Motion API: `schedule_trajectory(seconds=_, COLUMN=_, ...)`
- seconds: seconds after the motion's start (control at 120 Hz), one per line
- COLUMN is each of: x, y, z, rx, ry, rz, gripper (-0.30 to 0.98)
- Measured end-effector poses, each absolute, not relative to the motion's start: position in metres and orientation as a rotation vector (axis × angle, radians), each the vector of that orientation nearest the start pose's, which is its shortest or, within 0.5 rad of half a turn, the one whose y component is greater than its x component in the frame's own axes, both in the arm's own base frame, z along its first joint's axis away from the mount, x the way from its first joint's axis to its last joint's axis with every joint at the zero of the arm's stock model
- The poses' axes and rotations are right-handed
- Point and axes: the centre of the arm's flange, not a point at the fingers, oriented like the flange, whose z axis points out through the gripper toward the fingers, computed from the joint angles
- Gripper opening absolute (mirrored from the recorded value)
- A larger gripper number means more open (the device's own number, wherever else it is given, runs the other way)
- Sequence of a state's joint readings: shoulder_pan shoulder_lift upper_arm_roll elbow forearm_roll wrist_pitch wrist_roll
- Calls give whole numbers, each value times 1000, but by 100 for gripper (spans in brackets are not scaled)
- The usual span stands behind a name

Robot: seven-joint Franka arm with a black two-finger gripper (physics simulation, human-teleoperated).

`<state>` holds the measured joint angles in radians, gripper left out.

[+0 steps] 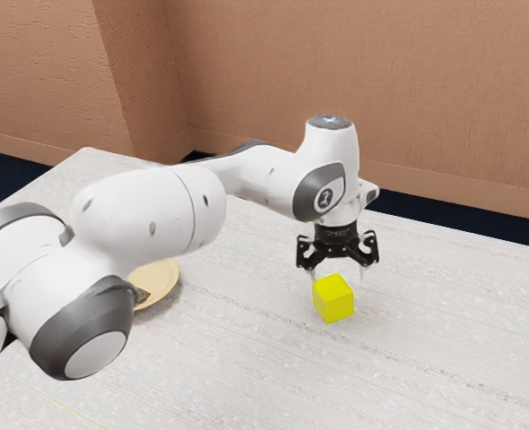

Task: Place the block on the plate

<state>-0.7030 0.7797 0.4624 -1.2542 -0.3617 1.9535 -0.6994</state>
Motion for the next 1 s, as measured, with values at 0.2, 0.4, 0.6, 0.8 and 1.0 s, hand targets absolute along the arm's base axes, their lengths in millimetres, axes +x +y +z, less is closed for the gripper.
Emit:
schedule_trajectory(seconds=0.2, x=691, y=-270, z=308, rx=-2993, ry=-1036, rz=33, gripper=69)
schedule_trajectory(seconds=0.4, x=690, y=-274, z=286, rx=-2924, ry=-1197, rz=53, gripper=69)
schedule_trajectory(seconds=0.6, x=689, y=-279, z=269, rx=-2877, ry=-1310, rz=48, gripper=66)
schedule_trajectory(seconds=0.8, x=691, y=-272, z=266, rx=-2827, ry=-1397, rz=37, gripper=58)
schedule_trajectory(seconds=1.0, x=692, y=-270, z=264, rx=-2791, ry=-1424, rz=12, gripper=45)
